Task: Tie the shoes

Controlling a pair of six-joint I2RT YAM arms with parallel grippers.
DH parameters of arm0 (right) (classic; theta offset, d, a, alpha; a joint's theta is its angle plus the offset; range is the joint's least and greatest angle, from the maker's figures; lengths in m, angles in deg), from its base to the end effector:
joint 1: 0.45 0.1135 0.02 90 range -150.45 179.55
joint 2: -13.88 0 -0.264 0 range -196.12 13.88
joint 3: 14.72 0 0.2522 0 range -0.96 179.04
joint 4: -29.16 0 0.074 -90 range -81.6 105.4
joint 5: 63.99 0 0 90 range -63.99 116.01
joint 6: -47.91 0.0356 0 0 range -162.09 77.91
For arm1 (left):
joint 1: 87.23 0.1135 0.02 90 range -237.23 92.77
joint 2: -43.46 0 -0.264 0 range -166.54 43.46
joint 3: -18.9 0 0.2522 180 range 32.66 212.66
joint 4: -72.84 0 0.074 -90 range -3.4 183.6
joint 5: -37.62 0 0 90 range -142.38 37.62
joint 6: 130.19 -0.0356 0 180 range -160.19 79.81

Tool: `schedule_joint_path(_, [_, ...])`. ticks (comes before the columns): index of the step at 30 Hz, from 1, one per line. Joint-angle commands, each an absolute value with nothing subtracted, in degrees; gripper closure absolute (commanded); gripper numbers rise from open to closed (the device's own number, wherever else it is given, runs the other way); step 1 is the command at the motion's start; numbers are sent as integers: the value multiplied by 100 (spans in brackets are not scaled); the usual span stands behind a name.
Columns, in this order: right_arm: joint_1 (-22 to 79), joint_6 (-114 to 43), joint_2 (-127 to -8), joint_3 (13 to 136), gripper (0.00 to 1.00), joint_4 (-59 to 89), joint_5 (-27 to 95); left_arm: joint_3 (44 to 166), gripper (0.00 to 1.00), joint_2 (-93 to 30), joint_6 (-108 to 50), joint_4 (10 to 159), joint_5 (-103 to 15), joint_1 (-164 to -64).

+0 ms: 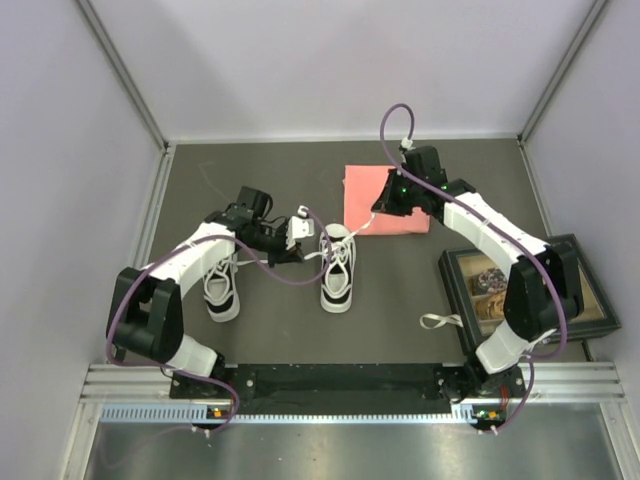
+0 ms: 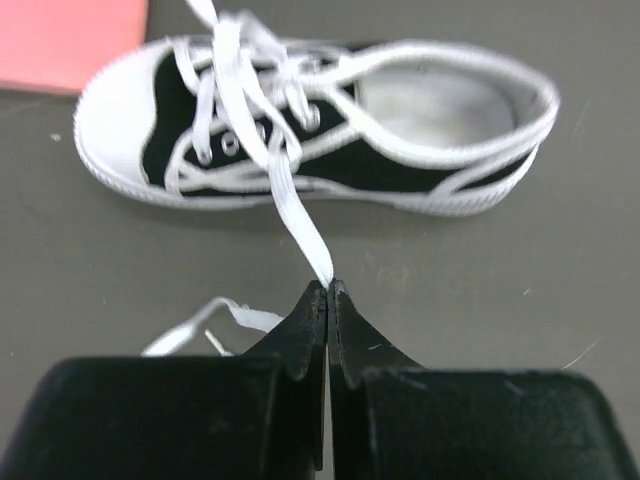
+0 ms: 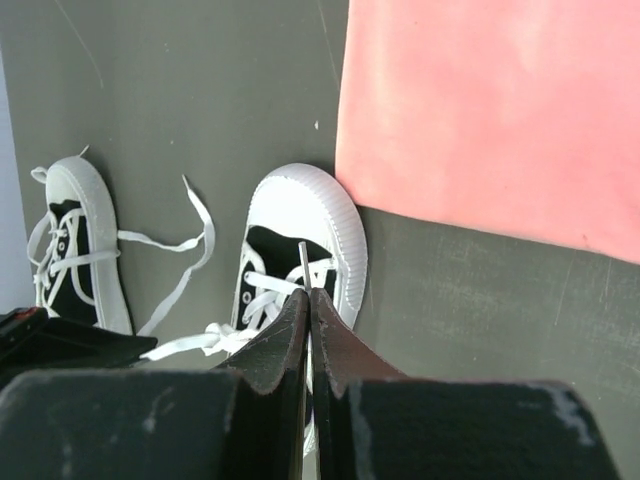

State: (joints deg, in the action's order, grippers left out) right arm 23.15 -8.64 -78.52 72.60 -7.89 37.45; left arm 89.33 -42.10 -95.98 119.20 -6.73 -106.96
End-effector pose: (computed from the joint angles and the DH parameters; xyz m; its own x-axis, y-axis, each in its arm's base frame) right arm 0.3298 0.1518 0.2819 -0.8035 0.2385 -0.5454 -0.1010 0.8483 0.5198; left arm 0.2646 -0.1219 0.2240 -0.0042 0.6157 -0.7880 0.9973 0.0598 0.0414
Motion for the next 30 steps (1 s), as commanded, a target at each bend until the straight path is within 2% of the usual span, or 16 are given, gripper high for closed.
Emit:
schedule_joint_path(1, [2276,-843,-7840,7603,100,-439,4154,9611,100,-4109,-8697,12070,0,-11104])
schedule_joint_path(4, [2354,-781,-7971,7735,100,-324,4419,10059,100,-4398,-7479,12061,-17,-11640])
schedule_joint_path(8, [2556,-808,-8112,7849,100,-297,4569,10726,94,-5040,-6200,12166,394,-12036])
schedule_joint_path(10, [2662,-773,-8148,7832,100,-280,4578,10763,89,-5277,-5666,11957,571,-12072])
schedule_joint_path(11, [2688,-772,-8139,7823,100,-280,4578,10685,81,-5296,-5610,11904,537,-12072])
schedule_joint_path(12, [2715,-755,-8148,7797,100,-253,4578,10597,78,-5270,-5601,11834,432,-12072])
schedule_joint_path(13, [2724,-746,-8148,7788,100,-245,4578,10492,75,-5122,-5819,11737,326,-12072])
schedule_joint_path(14, [2733,-737,-8148,7788,100,-244,4578,10160,66,-4981,-5925,11640,82,-12020])
schedule_joint_path(17, [2741,-755,-8148,7788,100,-244,4561,9282,52,-4234,-6137,10860,-166,-11635])
schedule_joint_path(19, [2741,-764,-8148,7805,100,-262,4561,8902,46,-3733,-6242,10595,-473,-11266])
schedule_joint_path(23, [2741,-755,-8157,7805,100,-227,4596,8391,43,-3503,-7566,11092,-808,-10938])
schedule_joint_path(30, [2741,-790,-8130,7805,100,-306,4605,8293,43,-4196,-8957,11279,-1230,-10938])
